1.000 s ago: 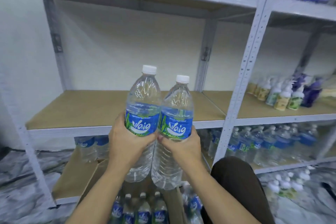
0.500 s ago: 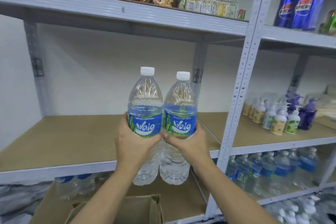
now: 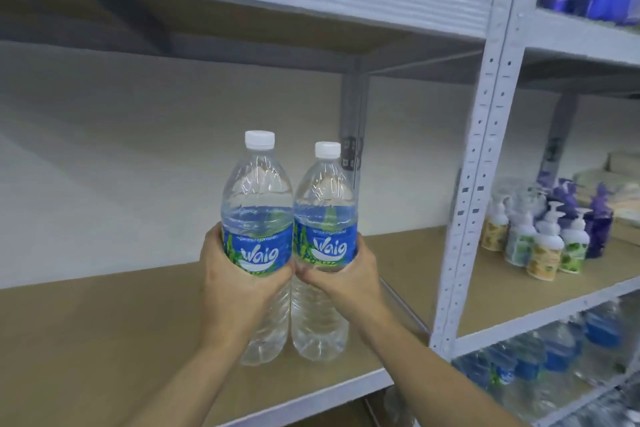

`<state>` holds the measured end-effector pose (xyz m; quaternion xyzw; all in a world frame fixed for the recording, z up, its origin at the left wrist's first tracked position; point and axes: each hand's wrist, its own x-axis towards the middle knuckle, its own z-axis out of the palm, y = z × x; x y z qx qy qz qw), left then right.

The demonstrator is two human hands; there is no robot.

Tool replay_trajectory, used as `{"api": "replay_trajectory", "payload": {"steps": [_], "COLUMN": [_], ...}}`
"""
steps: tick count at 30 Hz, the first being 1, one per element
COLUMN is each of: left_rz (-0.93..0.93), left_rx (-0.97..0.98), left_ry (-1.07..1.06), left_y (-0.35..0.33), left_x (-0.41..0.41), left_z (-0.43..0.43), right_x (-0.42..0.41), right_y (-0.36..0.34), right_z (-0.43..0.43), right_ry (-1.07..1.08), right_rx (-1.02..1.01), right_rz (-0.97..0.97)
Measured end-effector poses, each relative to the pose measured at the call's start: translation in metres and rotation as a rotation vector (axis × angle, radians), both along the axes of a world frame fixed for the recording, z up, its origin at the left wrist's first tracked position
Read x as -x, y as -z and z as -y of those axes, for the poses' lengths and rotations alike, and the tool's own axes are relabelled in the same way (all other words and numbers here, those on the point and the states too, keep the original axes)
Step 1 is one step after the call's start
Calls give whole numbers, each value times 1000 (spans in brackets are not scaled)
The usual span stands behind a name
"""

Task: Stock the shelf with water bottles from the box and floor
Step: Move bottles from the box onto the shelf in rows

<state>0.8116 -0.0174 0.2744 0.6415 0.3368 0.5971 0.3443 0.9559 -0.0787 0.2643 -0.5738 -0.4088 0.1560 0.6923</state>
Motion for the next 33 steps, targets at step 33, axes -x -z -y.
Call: {"api": "replay_trajectory", "payload": {"steps": [33], "left_rz": [-8], "left_rx": [-89], "left_ry": [-69], "left_y": [27], "left_x": [-64], "left_z": [-146], "right_x": [-165], "right_y": [63], "right_z": [-216], "right_ry": [68], "right_rx": [61], "right_rz": [19]}}
